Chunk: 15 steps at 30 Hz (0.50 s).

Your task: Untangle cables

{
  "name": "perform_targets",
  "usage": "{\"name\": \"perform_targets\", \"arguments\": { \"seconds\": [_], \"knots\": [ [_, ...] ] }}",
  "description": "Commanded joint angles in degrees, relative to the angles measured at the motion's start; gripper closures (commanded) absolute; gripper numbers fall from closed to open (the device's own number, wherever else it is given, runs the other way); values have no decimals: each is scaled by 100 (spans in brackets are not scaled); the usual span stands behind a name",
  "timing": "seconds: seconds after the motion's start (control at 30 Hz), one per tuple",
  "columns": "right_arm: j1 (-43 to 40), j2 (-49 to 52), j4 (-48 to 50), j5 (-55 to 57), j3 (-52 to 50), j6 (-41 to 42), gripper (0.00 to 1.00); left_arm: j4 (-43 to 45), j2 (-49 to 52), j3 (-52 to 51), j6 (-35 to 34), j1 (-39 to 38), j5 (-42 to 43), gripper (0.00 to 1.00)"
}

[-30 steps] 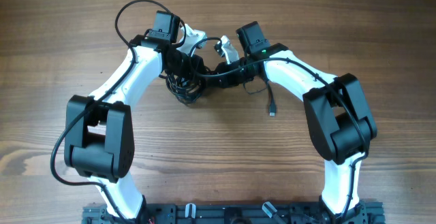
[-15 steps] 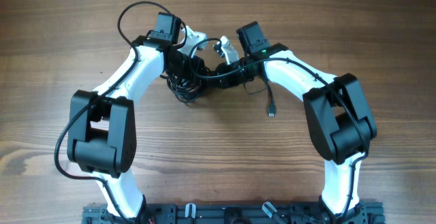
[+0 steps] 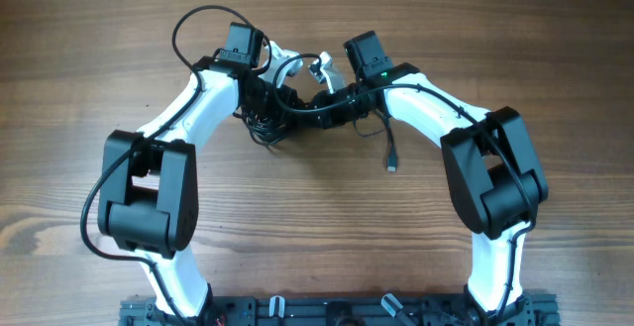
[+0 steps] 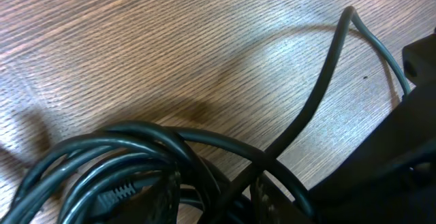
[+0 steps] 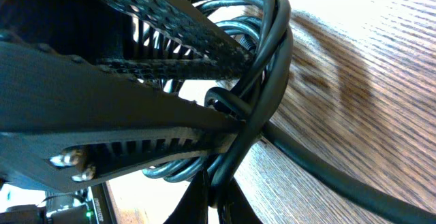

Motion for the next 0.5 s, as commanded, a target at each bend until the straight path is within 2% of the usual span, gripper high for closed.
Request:
{"name": "perform_targets", "arguments": {
  "seconds": [0.0, 0.23, 0.47],
  "knots": [
    [-2, -221, 59, -361, -4, 4, 96, 48, 133, -103, 175, -17, 63, 69],
    [-2, -221, 57, -354, -4, 4, 96, 68, 131, -103, 175, -11, 66, 87],
    [-2, -221, 46, -278, -4, 9, 96, 9, -9, -96, 173, -11, 68, 92]
  ]
}}
